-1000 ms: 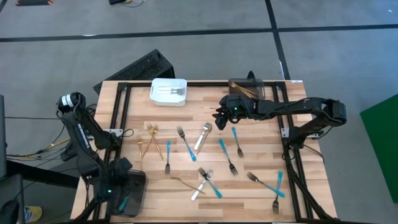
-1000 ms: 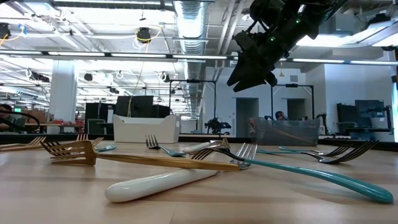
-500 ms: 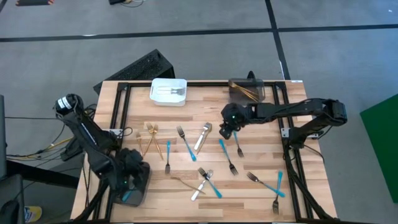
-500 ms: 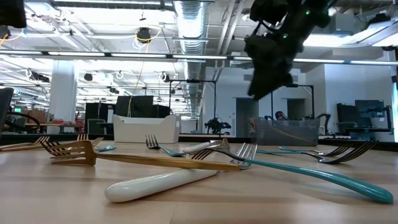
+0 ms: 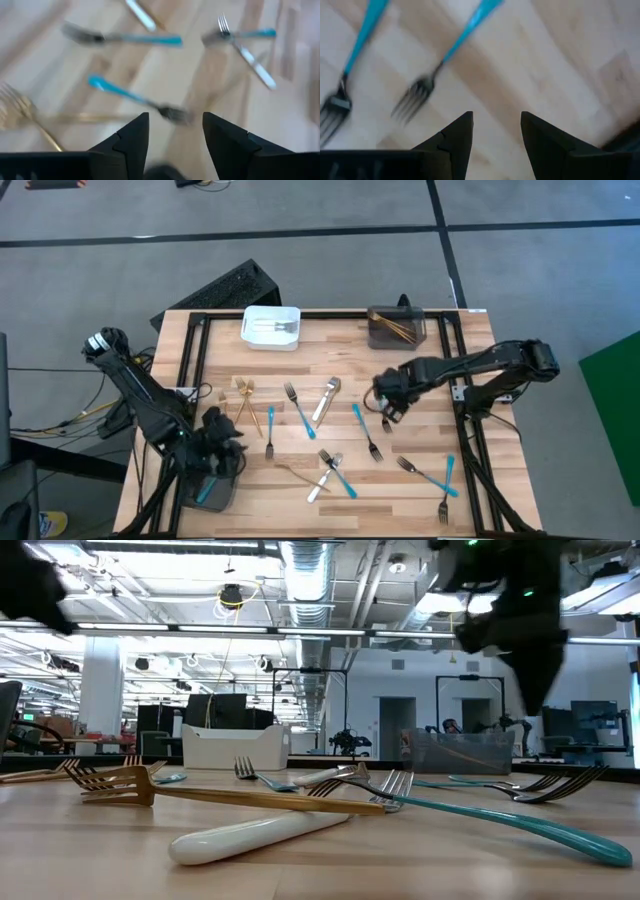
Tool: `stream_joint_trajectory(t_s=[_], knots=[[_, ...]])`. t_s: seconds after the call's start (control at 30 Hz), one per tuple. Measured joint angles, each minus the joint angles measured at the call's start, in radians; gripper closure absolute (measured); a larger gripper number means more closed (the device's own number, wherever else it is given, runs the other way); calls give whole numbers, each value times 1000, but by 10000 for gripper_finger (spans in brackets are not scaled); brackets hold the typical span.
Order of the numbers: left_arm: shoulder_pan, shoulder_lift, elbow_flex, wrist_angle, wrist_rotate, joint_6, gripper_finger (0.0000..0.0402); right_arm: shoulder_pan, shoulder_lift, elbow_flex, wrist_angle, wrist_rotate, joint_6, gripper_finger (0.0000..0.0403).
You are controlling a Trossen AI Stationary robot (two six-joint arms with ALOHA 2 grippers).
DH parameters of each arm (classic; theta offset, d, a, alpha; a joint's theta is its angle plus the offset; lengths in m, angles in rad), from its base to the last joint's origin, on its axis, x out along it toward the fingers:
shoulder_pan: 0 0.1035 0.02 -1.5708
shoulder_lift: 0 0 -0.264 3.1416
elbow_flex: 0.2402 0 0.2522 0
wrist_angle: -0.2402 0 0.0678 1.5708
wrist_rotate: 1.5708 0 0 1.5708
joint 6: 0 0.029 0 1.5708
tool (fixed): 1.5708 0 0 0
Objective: Sort silverware by color (type)
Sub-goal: Put the blue fork into the bottom black bin
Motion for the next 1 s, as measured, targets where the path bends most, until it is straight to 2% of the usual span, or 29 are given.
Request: stream_joint_trajectory(t_s=[0.13, 0.23, 0.33, 0.5, 0.6, 0.77, 1.0], knots=[[107, 1, -7, 49, -13, 156, 230, 134, 0, 0, -61, -29, 106, 212], [198, 2, -49, 180, -3, 316, 230, 254, 0, 0, -50, -58, 181, 212], [289, 2, -110, 391, 43, 499, 230, 372, 1, 0, -34, -87, 293, 212], [425, 2, -231, 863, 150, 798, 230, 544, 1, 0, 70, -131, 486, 212], [484, 2, -282, 1053, 205, 909, 230, 623, 1, 0, 131, -131, 590, 212], [542, 2, -294, 1099, 224, 979, 230, 707, 2, -35, 187, -87, 708, 214], [556, 2, -294, 1092, 225, 1015, 230, 759, 1, -148, 339, -101, 828, 232]])
